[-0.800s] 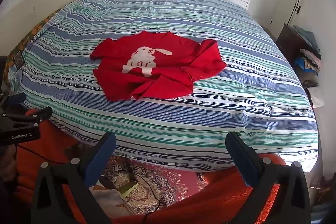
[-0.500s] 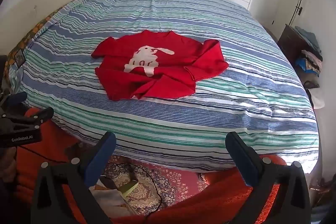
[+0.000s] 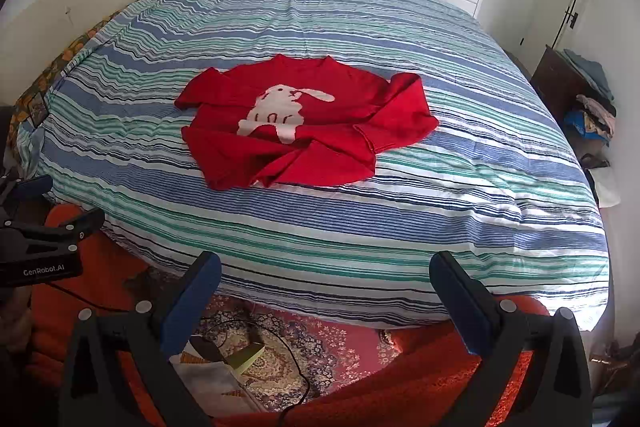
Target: Fold small clothes
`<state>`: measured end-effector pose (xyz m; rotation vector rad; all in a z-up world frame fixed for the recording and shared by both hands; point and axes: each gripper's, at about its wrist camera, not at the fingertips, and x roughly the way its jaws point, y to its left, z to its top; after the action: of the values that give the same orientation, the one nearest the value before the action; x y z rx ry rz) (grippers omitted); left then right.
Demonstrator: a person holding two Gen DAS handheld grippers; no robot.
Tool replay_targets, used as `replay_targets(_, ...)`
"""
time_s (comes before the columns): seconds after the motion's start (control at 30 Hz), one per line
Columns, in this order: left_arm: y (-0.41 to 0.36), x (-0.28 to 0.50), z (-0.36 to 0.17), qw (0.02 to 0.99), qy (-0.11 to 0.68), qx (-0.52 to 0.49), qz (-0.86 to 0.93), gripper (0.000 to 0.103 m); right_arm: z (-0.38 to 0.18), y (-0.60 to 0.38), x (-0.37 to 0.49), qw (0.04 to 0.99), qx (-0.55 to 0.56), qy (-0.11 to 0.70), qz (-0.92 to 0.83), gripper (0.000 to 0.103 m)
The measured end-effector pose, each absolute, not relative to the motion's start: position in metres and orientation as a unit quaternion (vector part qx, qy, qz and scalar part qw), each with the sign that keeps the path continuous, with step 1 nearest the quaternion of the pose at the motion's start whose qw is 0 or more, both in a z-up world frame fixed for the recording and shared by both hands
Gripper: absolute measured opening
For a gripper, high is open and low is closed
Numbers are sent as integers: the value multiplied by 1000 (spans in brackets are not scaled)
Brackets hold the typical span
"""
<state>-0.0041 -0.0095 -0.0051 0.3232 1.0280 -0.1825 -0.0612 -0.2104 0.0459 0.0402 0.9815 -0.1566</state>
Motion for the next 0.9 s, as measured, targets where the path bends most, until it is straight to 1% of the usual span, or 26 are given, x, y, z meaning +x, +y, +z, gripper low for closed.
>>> replay_targets(0.63,-11,-6,-10,850,493,164,-88,102,43,-210,-58,875,20,478,-76,103)
replay_targets(0.9,-9,-3,-11,848,498,159,-90,102,41,-208,-53,868,-3,487,-98,103)
